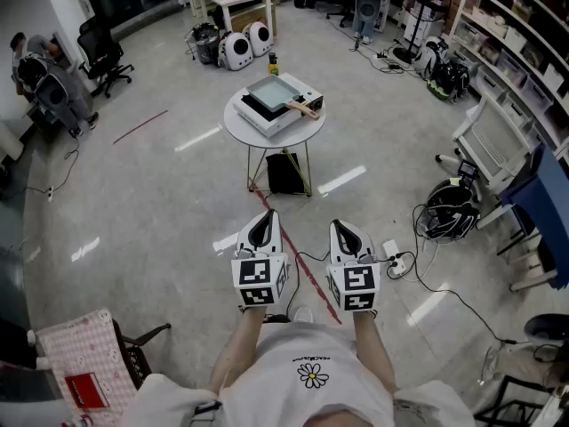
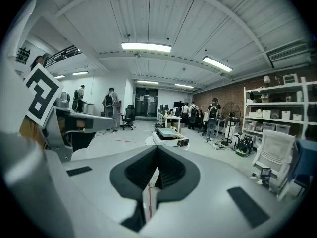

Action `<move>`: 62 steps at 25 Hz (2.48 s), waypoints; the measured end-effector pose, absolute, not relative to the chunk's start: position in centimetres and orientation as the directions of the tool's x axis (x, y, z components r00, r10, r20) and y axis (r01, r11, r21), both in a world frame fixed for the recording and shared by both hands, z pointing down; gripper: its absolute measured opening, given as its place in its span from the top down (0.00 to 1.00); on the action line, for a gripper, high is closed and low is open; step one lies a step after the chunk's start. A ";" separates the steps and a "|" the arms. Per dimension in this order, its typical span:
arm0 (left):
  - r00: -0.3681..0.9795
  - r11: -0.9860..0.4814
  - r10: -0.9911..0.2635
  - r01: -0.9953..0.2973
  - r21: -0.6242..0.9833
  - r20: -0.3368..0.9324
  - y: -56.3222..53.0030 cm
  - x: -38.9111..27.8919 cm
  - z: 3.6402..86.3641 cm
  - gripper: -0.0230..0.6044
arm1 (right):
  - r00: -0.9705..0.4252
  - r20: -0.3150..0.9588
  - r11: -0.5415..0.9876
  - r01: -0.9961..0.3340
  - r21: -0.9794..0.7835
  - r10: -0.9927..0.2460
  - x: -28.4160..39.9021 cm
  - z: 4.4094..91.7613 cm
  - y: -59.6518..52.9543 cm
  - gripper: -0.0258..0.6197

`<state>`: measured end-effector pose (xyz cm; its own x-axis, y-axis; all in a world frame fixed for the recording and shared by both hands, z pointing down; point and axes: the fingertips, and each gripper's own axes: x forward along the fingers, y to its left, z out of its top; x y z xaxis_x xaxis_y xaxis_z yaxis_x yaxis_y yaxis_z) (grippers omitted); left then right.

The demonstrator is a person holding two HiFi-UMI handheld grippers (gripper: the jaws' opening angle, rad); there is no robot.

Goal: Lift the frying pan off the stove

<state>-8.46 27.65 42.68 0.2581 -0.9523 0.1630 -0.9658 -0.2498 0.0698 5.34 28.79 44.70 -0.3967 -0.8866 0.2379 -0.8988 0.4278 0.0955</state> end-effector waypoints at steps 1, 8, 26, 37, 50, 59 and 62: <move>0.258 -0.250 -0.952 -0.966 0.071 0.164 27.6 -8.4 42.8 0.97 | -0.397 0.240 0.428 -0.899 0.094 -0.886 5.4 44.8 28.8 0.96; 0.263 -0.253 -0.947 -0.964 0.079 0.182 27.2 -7.5 43.5 0.96 | -0.407 0.241 0.439 -0.894 0.094 -0.881 6.0 45.1 28.5 0.96; 0.256 -0.241 -0.954 -0.965 0.107 0.154 21.4 -7.4 43.3 0.97 | -0.458 0.228 0.476 -0.879 0.031 -0.859 6.5 45.9 23.5 0.96; 0.306 -0.287 -0.939 -0.949 0.130 0.158 7.9 -6.4 42.3 0.97 | -0.422 0.253 0.441 -0.897 0.022 -0.871 7.2 45.3 11.1 0.96; 0.328 -0.307 -0.936 -0.938 0.161 0.130 -12.7 -9.5 40.8 0.97 | -0.426 0.241 0.452 -0.890 0.061 -0.872 2.7 42.5 -9.9 0.96; 0.317 -0.283 -0.935 -0.937 0.205 0.157 -18.4 -10.6 42.3 0.96 | -0.416 0.258 0.445 -0.893 0.063 -0.872 2.4 43.0 -17.3 0.96; 0.296 -0.260 -0.941 -0.943 0.207 0.164 -19.3 -11.0 42.4 0.97 | -0.430 0.256 0.459 -0.886 0.062 -0.866 2.3 42.9 -18.4 0.96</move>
<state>-11.04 -19.27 42.38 0.2957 -0.9412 0.1635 -0.9430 -0.2602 0.2075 2.28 -18.43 42.91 -0.4303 -0.8657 0.2557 -0.8864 0.4588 0.0616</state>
